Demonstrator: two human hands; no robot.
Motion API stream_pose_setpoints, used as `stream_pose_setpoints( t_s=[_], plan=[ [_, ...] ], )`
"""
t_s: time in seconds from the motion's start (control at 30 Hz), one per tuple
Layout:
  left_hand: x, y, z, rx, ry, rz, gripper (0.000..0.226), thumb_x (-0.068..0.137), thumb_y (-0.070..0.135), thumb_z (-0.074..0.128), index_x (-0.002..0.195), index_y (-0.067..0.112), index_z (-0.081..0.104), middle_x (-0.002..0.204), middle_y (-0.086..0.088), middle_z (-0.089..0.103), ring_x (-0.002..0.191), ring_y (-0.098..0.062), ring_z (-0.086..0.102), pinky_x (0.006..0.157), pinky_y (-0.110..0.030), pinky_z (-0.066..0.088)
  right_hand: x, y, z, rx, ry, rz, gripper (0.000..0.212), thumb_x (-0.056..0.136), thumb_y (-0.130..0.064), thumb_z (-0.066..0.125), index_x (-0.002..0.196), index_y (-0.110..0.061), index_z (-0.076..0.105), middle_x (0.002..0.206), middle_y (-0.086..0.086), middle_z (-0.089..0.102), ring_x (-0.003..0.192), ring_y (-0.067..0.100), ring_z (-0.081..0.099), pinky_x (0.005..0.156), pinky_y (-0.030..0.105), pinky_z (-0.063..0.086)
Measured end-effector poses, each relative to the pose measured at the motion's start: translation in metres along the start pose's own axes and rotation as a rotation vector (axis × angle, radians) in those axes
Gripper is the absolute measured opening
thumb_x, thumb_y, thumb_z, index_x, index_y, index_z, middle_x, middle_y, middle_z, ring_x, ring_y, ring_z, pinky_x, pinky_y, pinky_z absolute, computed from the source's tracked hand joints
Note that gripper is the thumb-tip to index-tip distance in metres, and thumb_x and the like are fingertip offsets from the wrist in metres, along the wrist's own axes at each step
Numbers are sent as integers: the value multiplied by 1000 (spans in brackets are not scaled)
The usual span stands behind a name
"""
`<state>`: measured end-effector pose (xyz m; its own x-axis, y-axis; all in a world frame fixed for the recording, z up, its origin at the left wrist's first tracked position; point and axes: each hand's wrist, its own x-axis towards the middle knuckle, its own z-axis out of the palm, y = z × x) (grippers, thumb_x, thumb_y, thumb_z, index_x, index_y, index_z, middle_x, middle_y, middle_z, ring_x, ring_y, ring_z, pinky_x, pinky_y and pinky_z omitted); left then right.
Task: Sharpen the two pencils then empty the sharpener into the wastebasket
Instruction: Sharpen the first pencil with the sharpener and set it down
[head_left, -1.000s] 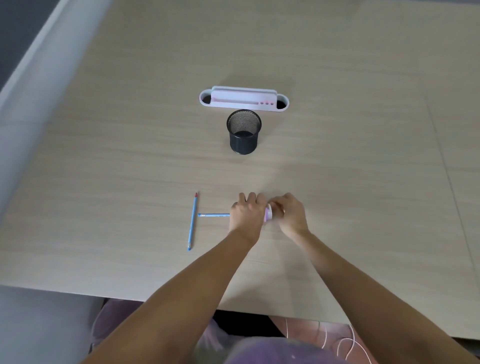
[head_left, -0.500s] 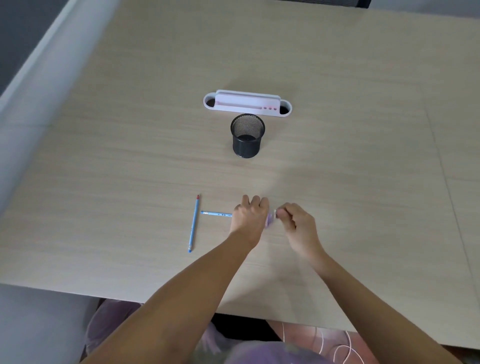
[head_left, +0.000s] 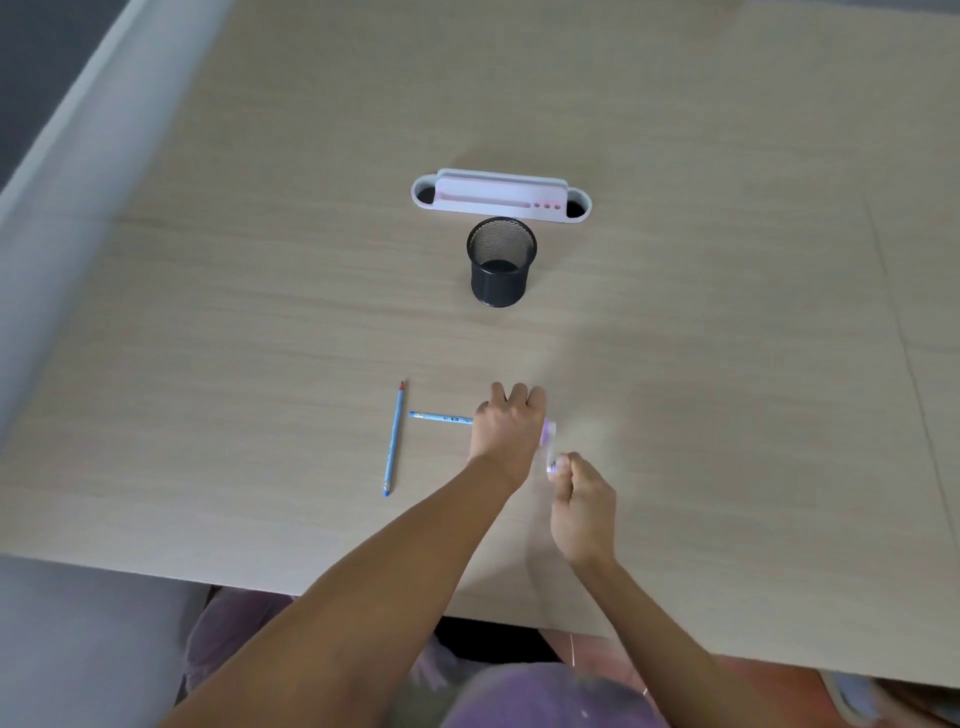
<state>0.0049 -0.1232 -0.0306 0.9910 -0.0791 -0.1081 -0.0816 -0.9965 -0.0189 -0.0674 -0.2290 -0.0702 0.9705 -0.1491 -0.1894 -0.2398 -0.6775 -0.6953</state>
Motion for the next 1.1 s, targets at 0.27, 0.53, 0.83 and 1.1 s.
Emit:
stream_pose_setpoints(
  t_s=[0.27,0.53,0.83,1.1],
  plan=[
    [-1,-2,3,-41,19,61,32,32,16,80,56,20,59,47,6,53,45,-16,53,33,-13,32,92,-27,-2,-184,-63,-39,29,94,-14,38,65,-15,41,61,4,49,65,29,52,61,36,36],
    [-2,2,6,-10,-31,-36,48,16,13,85,54,23,57,48,9,52,45,-12,51,33,-13,31,21,25,7,-508,16,-242,13,84,-8,51,79,-15,61,65,7,57,63,30,52,58,36,41],
    [5,-6,7,-98,-249,101,89,61,24,89,130,12,34,124,-5,45,109,-27,47,80,-31,47,39,12,-18,-356,-261,-156,20,96,-23,46,106,-10,57,106,12,59,103,31,53,88,39,43],
    [-4,-66,-23,-366,-279,92,82,76,0,60,146,17,21,143,-7,38,133,-28,34,115,-41,23,60,-39,-43,-188,-403,-371,77,67,-28,82,133,-12,44,127,8,53,112,22,55,93,24,40]
  ],
)
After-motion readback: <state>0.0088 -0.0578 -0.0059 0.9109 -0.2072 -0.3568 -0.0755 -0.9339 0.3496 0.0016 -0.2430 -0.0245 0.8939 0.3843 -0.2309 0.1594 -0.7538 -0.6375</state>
